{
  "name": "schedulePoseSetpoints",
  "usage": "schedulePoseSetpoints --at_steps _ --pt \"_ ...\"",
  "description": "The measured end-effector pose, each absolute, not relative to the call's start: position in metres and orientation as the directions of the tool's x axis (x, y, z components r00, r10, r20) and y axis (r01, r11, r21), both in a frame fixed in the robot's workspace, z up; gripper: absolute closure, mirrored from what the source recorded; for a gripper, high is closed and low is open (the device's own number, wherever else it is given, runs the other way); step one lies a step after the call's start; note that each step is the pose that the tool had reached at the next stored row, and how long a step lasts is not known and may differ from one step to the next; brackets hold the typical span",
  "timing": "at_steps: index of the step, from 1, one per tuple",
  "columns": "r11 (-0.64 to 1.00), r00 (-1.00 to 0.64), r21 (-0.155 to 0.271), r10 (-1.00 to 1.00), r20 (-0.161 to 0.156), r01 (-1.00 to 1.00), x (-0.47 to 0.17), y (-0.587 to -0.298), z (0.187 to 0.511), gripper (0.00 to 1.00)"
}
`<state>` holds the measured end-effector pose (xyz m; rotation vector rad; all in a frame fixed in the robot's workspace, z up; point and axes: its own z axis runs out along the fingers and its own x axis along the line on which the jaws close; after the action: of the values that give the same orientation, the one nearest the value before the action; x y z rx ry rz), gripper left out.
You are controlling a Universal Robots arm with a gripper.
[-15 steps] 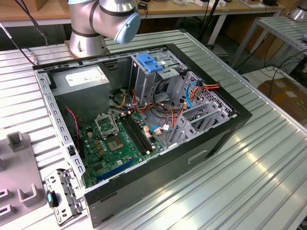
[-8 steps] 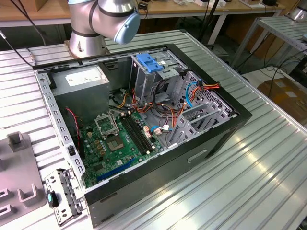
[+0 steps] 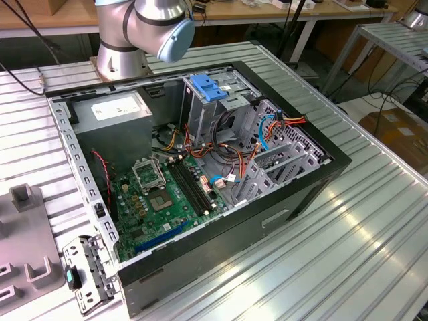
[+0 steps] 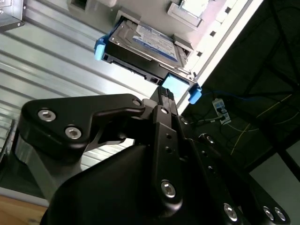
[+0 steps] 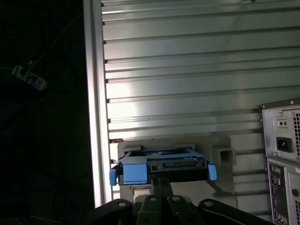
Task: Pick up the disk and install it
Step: 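Reach for the disk, then pick up the disk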
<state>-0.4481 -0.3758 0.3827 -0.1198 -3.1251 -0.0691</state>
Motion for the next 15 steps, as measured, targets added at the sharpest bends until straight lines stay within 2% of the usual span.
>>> schedulePoseSetpoints --at_steps 15 --pt "0.996 -0.997 0.044 0.076 0.015 0.077 -0.4622 -0.3758 0.3825 0.89"
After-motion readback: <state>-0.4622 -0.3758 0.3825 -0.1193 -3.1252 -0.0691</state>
